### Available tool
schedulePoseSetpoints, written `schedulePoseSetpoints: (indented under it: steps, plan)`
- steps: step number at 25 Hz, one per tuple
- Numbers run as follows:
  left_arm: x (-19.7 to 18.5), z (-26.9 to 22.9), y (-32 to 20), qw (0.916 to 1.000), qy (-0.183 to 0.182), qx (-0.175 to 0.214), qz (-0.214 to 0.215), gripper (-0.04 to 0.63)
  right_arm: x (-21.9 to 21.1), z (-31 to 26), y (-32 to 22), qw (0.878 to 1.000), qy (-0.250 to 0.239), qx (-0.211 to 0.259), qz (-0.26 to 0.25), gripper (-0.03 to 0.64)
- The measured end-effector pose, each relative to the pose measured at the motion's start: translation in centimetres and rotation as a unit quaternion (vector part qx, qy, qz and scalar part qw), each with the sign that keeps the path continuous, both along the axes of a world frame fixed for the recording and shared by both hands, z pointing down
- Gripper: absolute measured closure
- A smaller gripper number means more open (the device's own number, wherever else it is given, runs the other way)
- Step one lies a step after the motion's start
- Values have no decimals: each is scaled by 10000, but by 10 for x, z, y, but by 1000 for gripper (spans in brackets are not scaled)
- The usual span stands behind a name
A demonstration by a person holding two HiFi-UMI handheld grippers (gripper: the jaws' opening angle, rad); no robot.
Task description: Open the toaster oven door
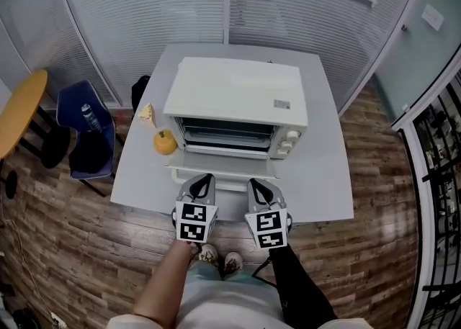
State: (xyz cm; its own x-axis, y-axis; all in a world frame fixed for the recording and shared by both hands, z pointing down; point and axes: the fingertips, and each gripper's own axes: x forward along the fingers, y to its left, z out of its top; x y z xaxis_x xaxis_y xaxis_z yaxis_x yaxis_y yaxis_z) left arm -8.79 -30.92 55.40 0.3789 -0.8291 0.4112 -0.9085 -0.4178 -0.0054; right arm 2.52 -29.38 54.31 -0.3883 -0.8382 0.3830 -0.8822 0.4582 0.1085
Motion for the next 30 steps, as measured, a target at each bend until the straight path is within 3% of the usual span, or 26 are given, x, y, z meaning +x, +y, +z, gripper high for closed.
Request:
schedulePoseSetpoints:
  steps: [18, 30]
  plan:
    - [2, 68, 46, 9986, -113, -496, 143, 538, -1, 70, 45, 9977, -25, -665, 118, 615]
    - [3, 106, 61, 9977, -61, -668, 37, 538, 4, 108, 59, 9938, -405, -822, 636, 614]
